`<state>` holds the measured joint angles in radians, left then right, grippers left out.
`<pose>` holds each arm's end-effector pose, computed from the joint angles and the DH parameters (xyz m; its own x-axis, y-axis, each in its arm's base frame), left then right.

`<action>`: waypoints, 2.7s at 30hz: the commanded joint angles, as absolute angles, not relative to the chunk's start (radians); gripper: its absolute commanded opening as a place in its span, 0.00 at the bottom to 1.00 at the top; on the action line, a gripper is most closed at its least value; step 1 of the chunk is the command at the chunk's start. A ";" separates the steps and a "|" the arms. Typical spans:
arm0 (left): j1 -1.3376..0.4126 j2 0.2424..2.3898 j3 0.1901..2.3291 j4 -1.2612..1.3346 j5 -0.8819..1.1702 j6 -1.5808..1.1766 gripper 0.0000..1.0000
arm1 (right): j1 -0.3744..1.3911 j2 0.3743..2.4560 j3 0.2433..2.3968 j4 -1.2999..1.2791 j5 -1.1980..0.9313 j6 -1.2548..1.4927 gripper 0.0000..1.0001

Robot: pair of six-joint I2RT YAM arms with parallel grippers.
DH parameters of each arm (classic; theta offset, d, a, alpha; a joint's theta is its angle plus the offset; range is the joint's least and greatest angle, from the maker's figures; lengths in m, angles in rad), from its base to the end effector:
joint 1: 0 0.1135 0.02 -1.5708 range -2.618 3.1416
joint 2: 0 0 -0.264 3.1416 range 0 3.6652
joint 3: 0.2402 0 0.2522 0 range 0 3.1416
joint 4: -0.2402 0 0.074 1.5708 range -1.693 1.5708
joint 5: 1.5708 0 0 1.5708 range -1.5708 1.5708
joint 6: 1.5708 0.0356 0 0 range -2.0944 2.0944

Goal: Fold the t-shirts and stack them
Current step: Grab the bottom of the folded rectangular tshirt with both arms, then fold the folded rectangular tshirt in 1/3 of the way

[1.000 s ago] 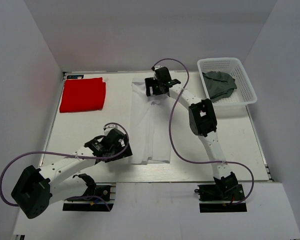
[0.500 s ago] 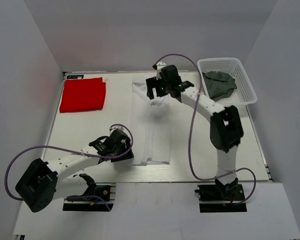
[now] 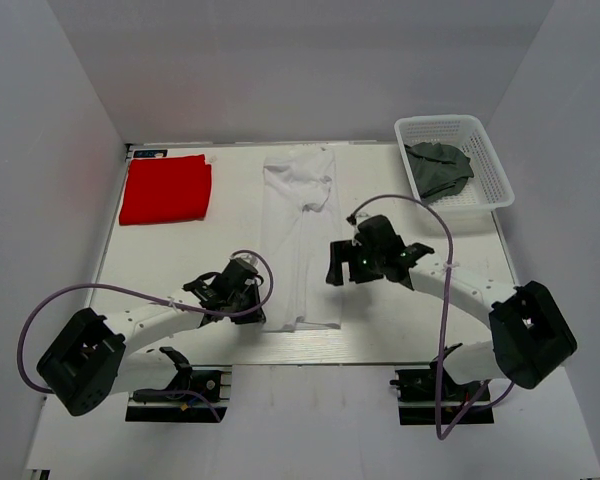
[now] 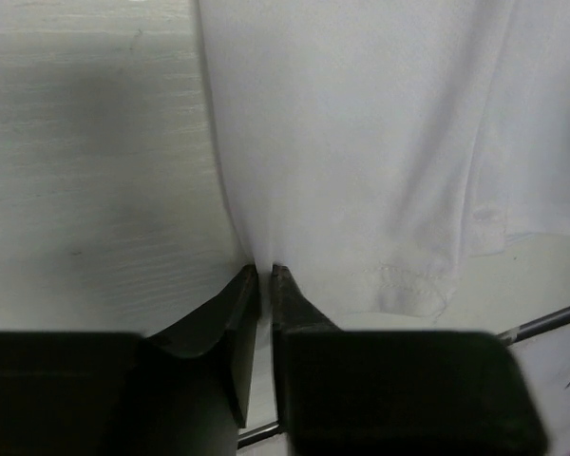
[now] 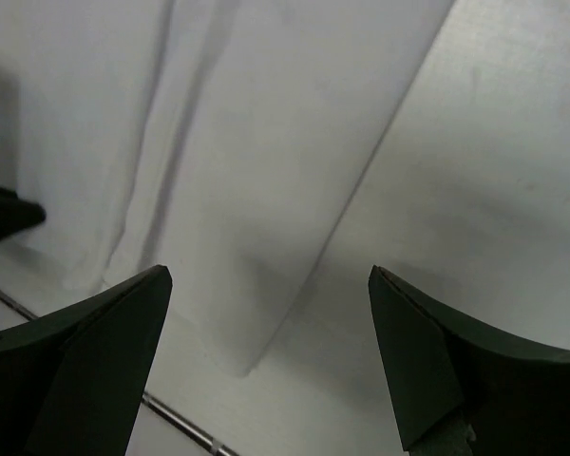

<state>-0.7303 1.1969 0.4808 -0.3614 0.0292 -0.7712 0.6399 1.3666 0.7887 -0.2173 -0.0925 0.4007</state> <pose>0.1480 -0.1340 0.1472 -0.9425 -0.0913 -0.3216 0.0282 0.9369 -0.3485 0.2235 0.1705 0.2103 -0.7795 -0.0961 -0.6190 -0.3718 0.8662 0.3338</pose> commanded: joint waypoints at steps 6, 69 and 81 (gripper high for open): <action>-0.736 1.163 0.449 -0.478 0.046 -0.790 0.42 | 0.698 1.275 0.615 -0.265 -0.278 0.558 0.90; -0.525 1.692 1.342 -0.410 -0.253 -0.512 0.00 | 0.555 1.655 1.135 -0.011 0.057 0.495 0.00; -0.453 1.922 1.519 -0.416 -0.115 -0.465 0.00 | 0.492 1.850 1.321 -0.047 -0.061 0.500 0.00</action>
<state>-0.4667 1.9121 1.4712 -0.4095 -0.1711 -0.4847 0.5083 1.8256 1.2480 -0.0528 -0.0116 0.5087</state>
